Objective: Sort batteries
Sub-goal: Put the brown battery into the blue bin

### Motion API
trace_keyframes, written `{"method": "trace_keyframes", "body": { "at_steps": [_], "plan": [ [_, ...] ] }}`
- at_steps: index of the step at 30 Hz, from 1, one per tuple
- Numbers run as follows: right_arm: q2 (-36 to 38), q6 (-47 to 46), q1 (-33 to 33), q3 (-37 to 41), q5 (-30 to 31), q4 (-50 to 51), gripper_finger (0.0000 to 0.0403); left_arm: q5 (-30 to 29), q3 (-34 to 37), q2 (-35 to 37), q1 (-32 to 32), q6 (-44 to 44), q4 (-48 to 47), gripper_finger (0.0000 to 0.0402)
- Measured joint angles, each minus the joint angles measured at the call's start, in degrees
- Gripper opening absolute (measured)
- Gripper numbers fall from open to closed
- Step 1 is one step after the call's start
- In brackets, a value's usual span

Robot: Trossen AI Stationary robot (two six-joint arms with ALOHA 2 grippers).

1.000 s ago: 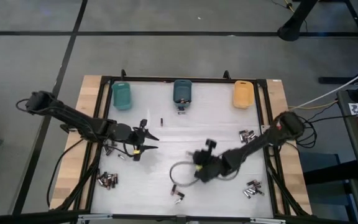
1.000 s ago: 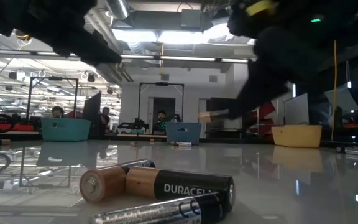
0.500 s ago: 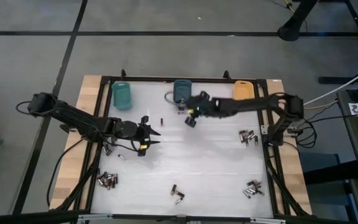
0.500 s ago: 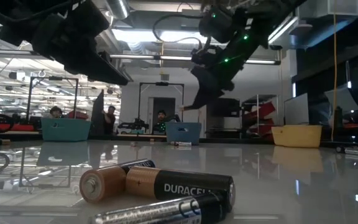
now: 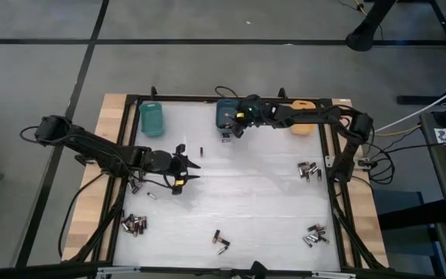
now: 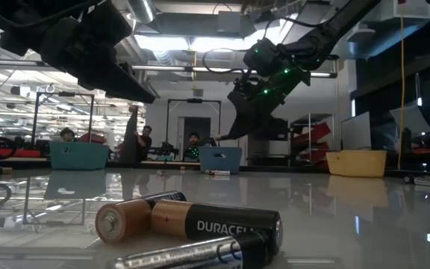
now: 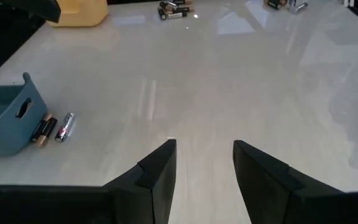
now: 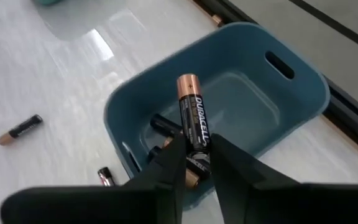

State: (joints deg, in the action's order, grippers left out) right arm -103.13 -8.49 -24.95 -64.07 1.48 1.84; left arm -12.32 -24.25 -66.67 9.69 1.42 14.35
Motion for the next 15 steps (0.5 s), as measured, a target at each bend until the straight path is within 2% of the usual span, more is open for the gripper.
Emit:
{"method": "trace_keyframes", "body": {
  "at_steps": [12,15],
  "plan": [
    [0.0,-0.5,0.2,0.0,-0.3,-1.8,0.0107,-0.8,0.0,-0.2,0.0,3.6,-2.2,0.0148],
    [1.0,-1.2,0.3,0.0,-4.8,-2.8,0.0107,-0.8,0.0,-0.3,0.0,4.2,-4.6,0.0148]
  ]
}}
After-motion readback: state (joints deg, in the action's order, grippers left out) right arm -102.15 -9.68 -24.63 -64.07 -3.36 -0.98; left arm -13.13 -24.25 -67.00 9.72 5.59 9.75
